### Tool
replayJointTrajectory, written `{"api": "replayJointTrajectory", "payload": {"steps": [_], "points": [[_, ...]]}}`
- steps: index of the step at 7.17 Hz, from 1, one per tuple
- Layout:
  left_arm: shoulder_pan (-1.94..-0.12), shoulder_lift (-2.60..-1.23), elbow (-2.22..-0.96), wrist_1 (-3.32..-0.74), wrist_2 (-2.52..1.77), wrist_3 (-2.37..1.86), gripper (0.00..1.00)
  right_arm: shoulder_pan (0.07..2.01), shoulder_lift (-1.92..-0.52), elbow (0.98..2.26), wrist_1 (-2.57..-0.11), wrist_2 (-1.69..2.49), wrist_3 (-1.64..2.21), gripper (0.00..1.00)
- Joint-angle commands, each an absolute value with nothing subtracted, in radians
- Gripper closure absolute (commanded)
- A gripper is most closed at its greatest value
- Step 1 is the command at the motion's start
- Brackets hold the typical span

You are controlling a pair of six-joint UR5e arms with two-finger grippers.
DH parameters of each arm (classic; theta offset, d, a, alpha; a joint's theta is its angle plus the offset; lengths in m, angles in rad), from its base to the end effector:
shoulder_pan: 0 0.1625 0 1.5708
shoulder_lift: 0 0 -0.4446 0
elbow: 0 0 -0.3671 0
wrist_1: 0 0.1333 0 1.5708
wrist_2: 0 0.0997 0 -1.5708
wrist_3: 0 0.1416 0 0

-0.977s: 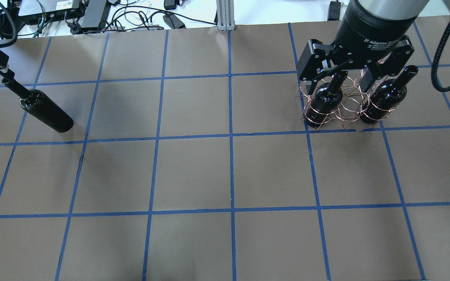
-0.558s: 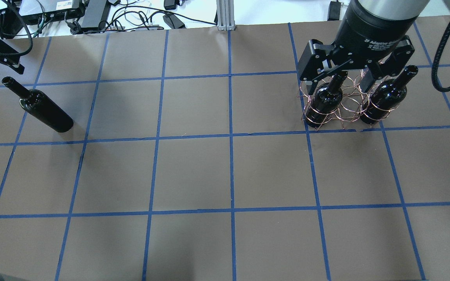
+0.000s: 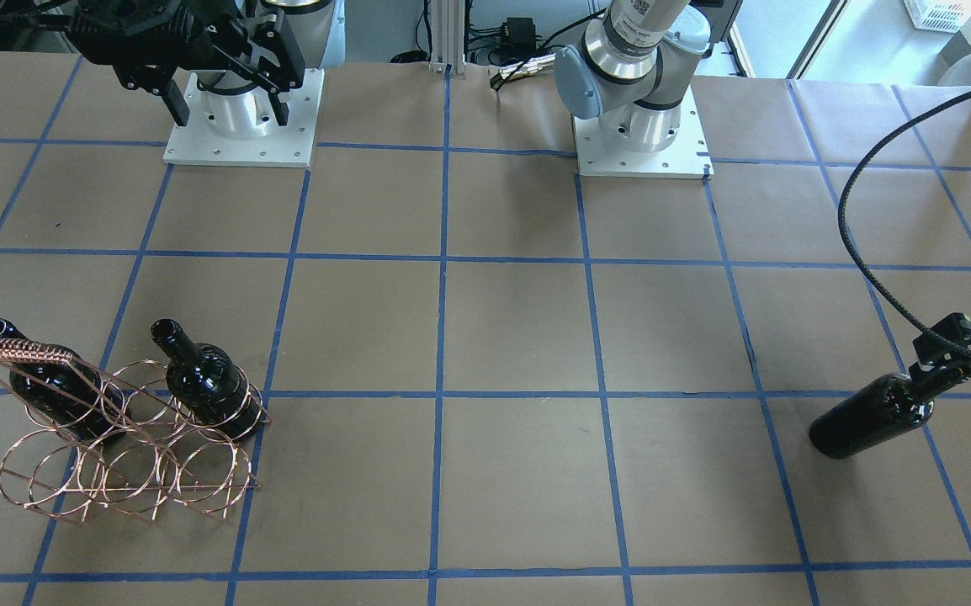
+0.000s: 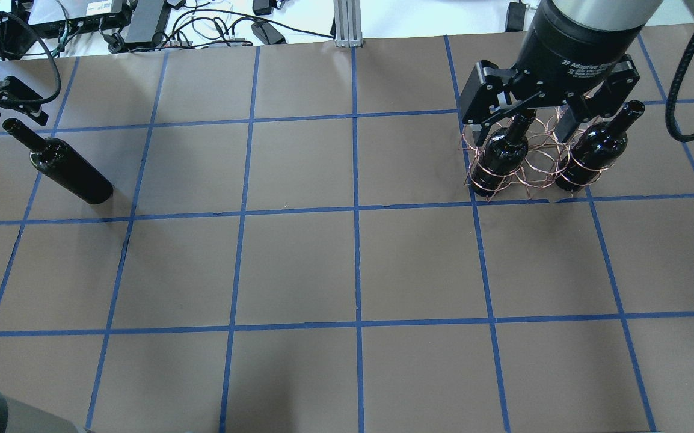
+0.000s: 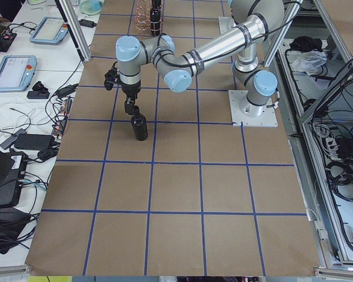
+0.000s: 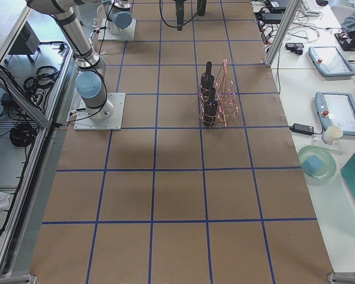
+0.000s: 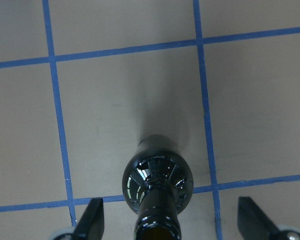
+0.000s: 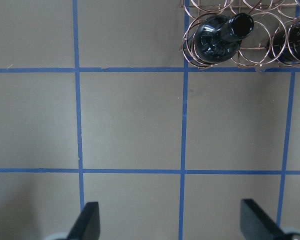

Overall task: Place wine into wine basket
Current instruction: 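Lower the left gripper onto the bottle's base end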

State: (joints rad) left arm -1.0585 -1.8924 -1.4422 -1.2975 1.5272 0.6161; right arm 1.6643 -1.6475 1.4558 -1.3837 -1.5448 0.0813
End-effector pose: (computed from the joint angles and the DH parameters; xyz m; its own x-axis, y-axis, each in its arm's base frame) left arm 0.1782 -0.6014 0.3809 -0.9944 0.1049 -0.0109 0.1054 0.9903 -0.0906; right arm 0.1762 -0.4120 0.5346 -0.9996 -0.0123 -0.0263 -0.0122 0.9999 -0.0025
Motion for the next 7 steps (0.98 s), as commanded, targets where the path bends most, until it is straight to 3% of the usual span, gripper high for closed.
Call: {"api": "replayJointTrajectory", "payload": {"steps": [1,7], "points": [[-1.057,-1.911,-1.450,-1.280,1.528,0.626,0.15,1.664,-1.646,1.457,-1.384,-1.542,0.081,0.00],[-1.057,-1.925,-1.462,-1.266,1.532,0.618,0.21,1.664,-1.644,1.457,-1.384,-1.543,0.080,0.00]]}}
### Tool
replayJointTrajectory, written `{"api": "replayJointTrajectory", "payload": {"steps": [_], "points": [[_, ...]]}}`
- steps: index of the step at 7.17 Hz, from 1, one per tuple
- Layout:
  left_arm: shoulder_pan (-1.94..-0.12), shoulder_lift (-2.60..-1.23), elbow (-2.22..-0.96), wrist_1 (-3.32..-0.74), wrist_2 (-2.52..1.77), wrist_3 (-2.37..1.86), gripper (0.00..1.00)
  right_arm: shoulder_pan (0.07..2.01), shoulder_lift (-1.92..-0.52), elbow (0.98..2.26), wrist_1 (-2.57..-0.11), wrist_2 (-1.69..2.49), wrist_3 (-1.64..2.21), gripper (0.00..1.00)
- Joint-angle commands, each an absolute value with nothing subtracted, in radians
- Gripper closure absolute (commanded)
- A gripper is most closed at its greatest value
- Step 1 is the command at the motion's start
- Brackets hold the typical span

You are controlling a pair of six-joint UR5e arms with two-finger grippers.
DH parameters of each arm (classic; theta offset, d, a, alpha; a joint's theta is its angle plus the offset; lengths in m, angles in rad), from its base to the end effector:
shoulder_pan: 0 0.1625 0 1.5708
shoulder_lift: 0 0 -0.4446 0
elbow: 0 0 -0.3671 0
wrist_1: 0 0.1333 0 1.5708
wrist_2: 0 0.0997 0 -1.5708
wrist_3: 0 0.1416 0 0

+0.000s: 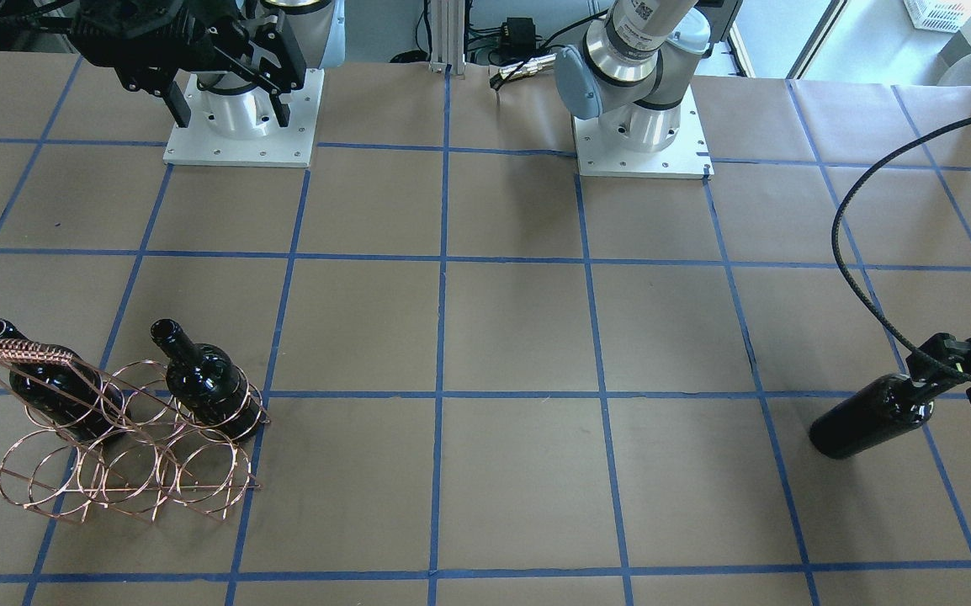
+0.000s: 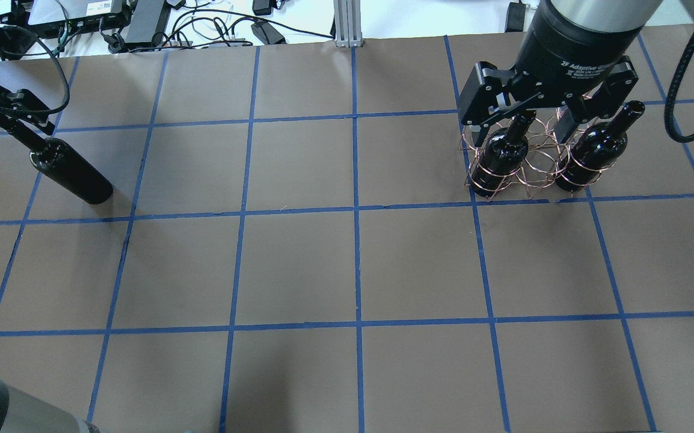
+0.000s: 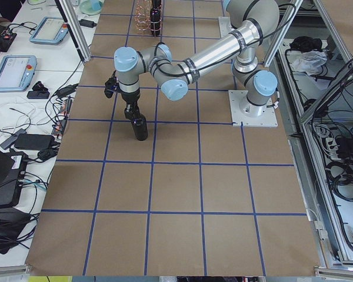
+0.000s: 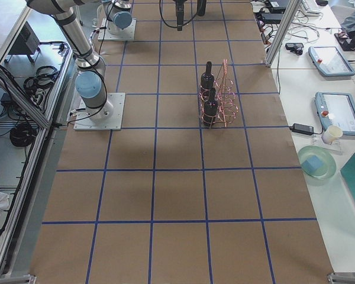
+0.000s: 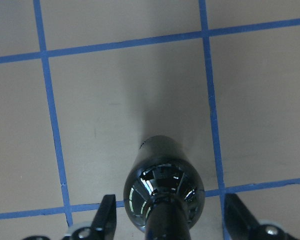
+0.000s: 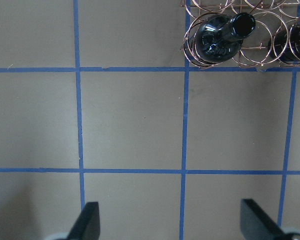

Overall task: Place wine into wine basket
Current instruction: 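Close the left gripper around the bottle's base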

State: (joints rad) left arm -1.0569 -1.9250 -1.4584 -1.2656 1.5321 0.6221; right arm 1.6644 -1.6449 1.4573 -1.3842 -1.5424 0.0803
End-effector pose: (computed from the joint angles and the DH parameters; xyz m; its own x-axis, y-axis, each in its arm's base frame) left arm 0.1835 -0.6073 0.3567 -0.9940 0.1090 -0.0055 0.1091 0.9913 -0.0740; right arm 0.1767 -0.4129 0.5329 -0.9995 -0.0133 -0.0284 -0.0133 0.9999 0.0013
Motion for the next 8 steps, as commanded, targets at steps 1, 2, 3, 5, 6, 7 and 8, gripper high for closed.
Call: {"api": "replayJointTrajectory", "payload": {"steps": [1,2,3,5,6,7,8], "points": [[-1.057,-1.924,-1.462,-1.266,1.532,0.612,0.21,1.664,-1.644,1.457,-1.384,-1.546,0.080,0.00],[-1.057,-1.924,-1.462,-1.266,1.532,0.611,0.25,1.664,-1.644,1.457,-1.384,-1.546,0.080,0.00],[-1.057,-1.922,-1.463,-1.266,1.532,0.612,0.36,1.664,-1.644,1.457,-1.384,-1.545,0.080,0.00],[-1.055,-1.922,-1.465,-1.266,1.545,0.611,0.38,1.664,-1.644,1.457,-1.384,-1.543,0.081,0.00],[-1.055,-1.922,-1.465,-1.270,1.546,0.611,0.38,1.664,-1.644,1.457,-1.387,-1.543,0.081,0.00],[-1.055,-1.922,-1.465,-1.275,1.548,0.607,0.38,1.664,-1.644,1.457,-1.387,-1.545,0.081,0.00],[-1.055,-1.922,-1.465,-1.276,1.546,0.606,0.38,1.664,-1.644,1.456,-1.387,-1.543,0.081,0.00]]}}
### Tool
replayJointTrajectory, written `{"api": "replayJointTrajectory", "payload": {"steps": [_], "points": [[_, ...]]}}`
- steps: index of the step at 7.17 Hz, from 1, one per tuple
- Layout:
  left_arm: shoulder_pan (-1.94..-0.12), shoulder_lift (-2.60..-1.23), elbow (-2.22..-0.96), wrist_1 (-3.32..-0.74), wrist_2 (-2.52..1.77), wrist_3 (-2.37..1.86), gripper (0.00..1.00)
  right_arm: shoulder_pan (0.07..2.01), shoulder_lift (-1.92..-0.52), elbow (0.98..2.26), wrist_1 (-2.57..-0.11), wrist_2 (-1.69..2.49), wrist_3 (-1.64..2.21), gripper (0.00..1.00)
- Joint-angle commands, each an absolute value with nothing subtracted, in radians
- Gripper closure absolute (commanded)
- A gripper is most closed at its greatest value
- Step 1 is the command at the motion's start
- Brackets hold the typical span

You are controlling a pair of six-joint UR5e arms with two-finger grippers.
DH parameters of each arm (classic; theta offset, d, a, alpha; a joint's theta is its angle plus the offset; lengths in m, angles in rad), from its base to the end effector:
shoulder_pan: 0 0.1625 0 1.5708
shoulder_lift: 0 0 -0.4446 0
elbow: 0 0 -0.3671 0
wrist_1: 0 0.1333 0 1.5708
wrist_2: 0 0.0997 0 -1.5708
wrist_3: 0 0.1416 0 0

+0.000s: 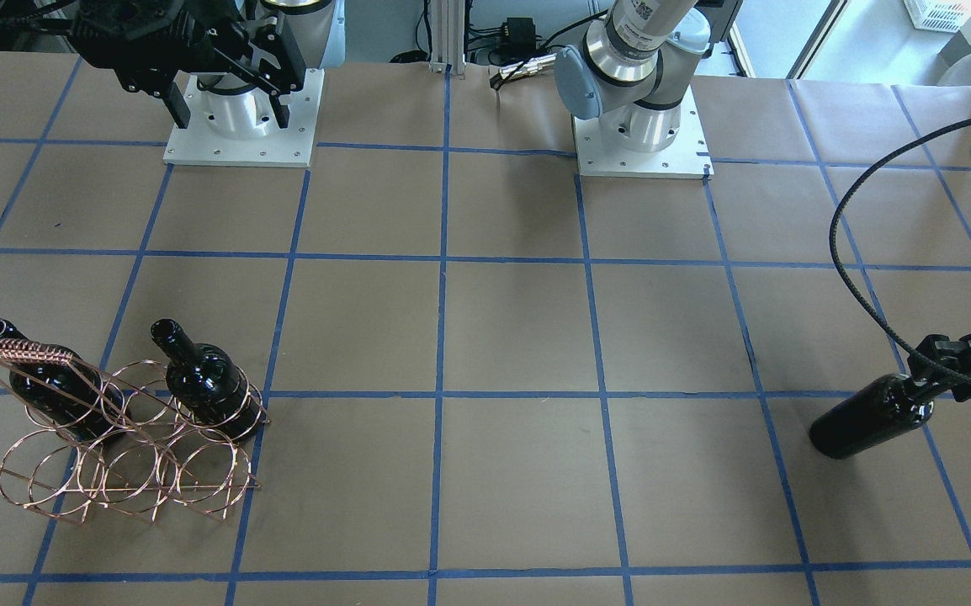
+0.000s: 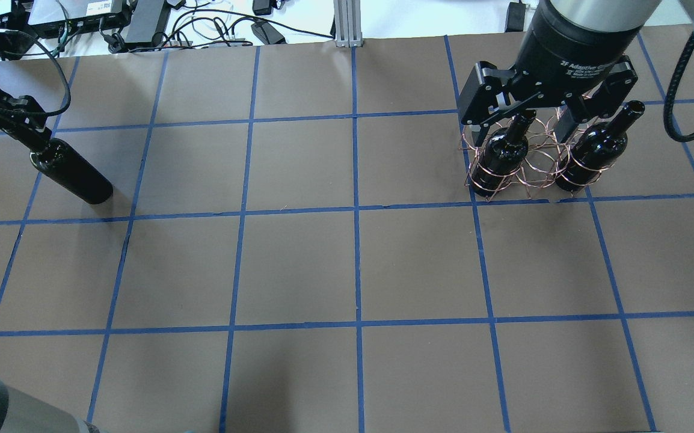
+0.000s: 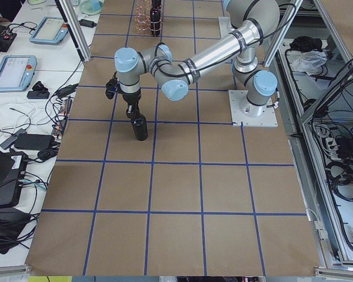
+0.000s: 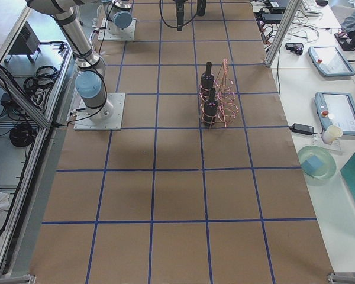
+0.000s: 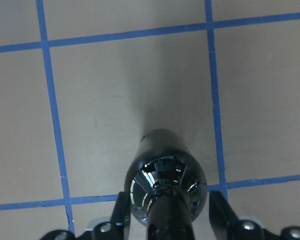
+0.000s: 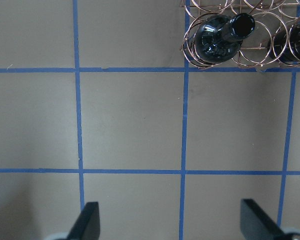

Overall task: Place wine into wine basket
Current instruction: 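Close the left gripper around the bottle's base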

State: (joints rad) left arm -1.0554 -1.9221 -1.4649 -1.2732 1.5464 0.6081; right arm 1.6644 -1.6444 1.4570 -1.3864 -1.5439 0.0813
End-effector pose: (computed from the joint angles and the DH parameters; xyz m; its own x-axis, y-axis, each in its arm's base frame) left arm 0.1846 -0.6034 0.3546 -0.9956 0.0929 -0.0098 0.0933 0.9940 -0.0567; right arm 0.1765 -0.4134 0.5330 -0.9996 -0.0123 -0.0270 -0.0123 0.9999 -0.0008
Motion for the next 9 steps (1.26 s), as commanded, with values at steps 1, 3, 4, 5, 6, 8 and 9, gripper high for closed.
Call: {"api": "replayJointTrajectory", "payload": {"steps": [1,3,4,5,6,8,9], "points": [[-1.055,-1.922,-1.466,-1.281,1.546,0.601,0.38,1.664,-1.644,1.457,-1.387,-1.543,0.081,0.00],[-1.048,-1.917,-1.474,-1.282,1.548,0.597,0.38,1.664,-1.646,1.456,-1.390,-1.543,0.092,0.00],[-1.042,-1.916,-1.477,-1.282,1.555,0.598,0.38,1.664,-1.647,1.454,-1.390,-1.545,0.095,0.00],[-1.042,-1.917,-1.477,-1.282,1.551,0.597,0.38,1.664,-1.646,1.454,-1.393,-1.542,0.097,0.00],[-1.042,-1.917,-1.477,-1.282,1.542,0.597,0.56,1.664,-1.646,1.454,-1.394,-1.542,0.098,0.00],[-1.042,-1.921,-1.477,-1.282,1.536,0.571,1.00,1.663,-1.646,1.454,-1.396,-1.542,0.098,0.00],[-1.043,-1.918,-1.477,-1.282,1.542,0.571,1.00,1.663,-1.647,1.454,-1.396,-1.542,0.100,0.00]]}}
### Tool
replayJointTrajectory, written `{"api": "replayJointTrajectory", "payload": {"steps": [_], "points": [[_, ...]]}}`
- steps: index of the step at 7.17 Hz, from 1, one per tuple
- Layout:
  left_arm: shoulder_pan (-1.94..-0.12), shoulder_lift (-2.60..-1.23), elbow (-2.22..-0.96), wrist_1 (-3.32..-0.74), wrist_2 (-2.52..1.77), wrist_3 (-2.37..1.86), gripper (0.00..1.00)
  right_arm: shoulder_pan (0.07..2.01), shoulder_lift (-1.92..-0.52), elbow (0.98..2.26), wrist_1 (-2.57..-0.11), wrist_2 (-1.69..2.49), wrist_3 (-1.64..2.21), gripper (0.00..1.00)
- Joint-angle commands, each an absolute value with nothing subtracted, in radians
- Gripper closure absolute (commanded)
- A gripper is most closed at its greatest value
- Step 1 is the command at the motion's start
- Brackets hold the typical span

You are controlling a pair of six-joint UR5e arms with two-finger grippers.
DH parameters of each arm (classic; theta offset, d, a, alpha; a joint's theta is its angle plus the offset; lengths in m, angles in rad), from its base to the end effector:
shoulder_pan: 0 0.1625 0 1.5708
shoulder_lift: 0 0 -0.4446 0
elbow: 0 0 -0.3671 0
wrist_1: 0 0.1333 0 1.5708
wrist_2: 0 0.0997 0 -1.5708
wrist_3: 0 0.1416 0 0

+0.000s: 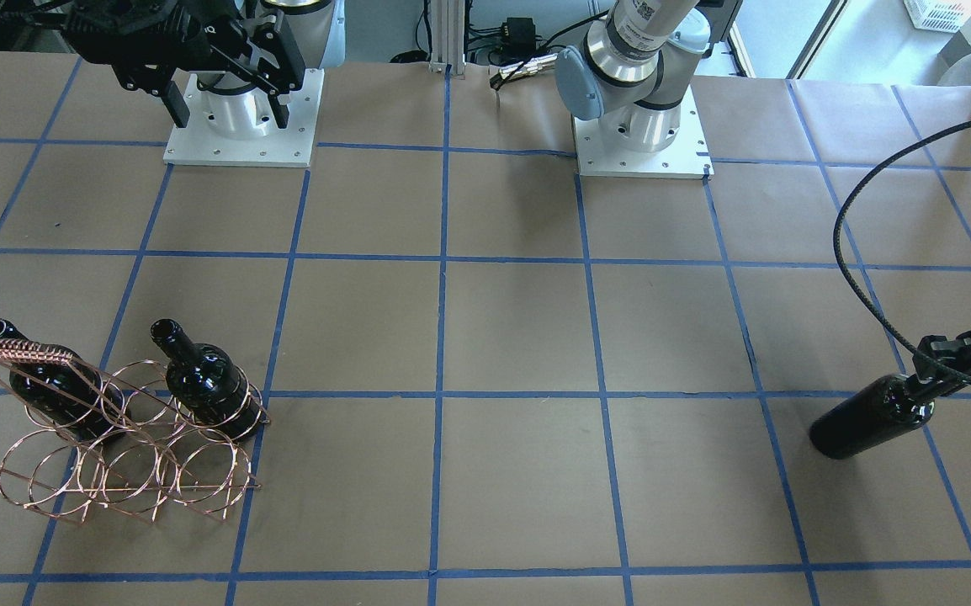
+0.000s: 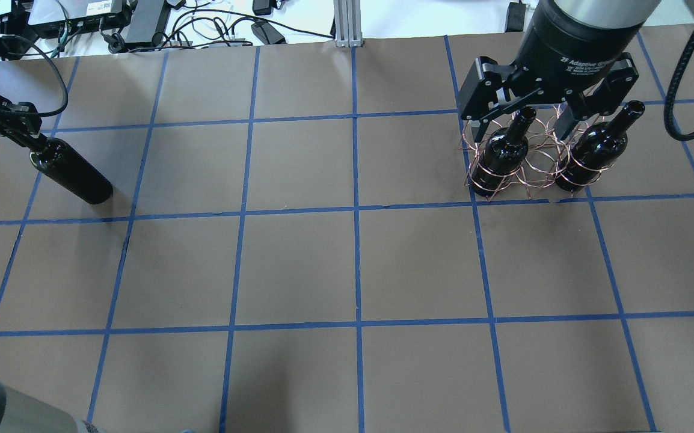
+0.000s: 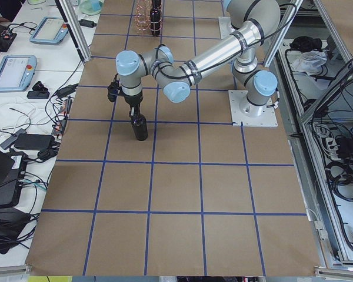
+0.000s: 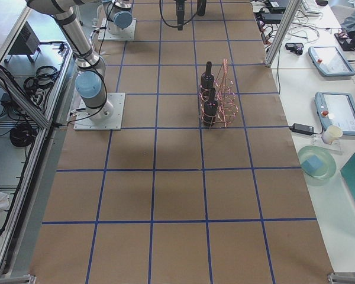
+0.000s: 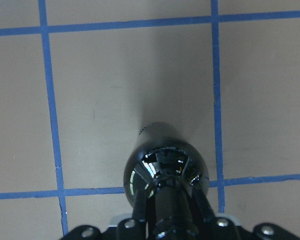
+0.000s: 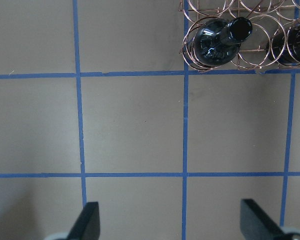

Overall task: Place wine into wine basket
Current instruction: 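Lift the bottle upright and carry it toward the table center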

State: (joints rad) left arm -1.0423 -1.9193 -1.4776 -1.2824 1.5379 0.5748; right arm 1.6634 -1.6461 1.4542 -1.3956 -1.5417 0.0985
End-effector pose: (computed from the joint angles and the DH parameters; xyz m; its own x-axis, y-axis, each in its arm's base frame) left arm 0.1891 -0.5975 0.3495 -0.9988 0.0470 0.0096 0.0466 0.9979 -0.0456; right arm 0.1765 -0.4144 0.5360 -0.9995 0.0054 -0.0306 0.0059 0.9999 -0.0138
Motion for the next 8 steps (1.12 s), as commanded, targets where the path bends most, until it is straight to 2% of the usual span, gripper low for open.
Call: {"api": "replayJointTrajectory", "payload": {"steps": [1,4,8], "points": [[-1.045,-1.905,-1.476,-1.284,1.543,0.571,1.00,1.664,-1.646,1.454,-1.397,-1.540,0.107,0.00],[-1.132,-1.803,-1.474,-1.367,1.545,0.476,1.00,1.664,-1.644,1.454,-1.399,-1.540,0.107,0.00],[-1.433,-1.715,-1.479,-1.413,1.536,0.000,1.00,1.663,-1.644,1.456,-1.402,-1.543,0.110,0.00]]}}
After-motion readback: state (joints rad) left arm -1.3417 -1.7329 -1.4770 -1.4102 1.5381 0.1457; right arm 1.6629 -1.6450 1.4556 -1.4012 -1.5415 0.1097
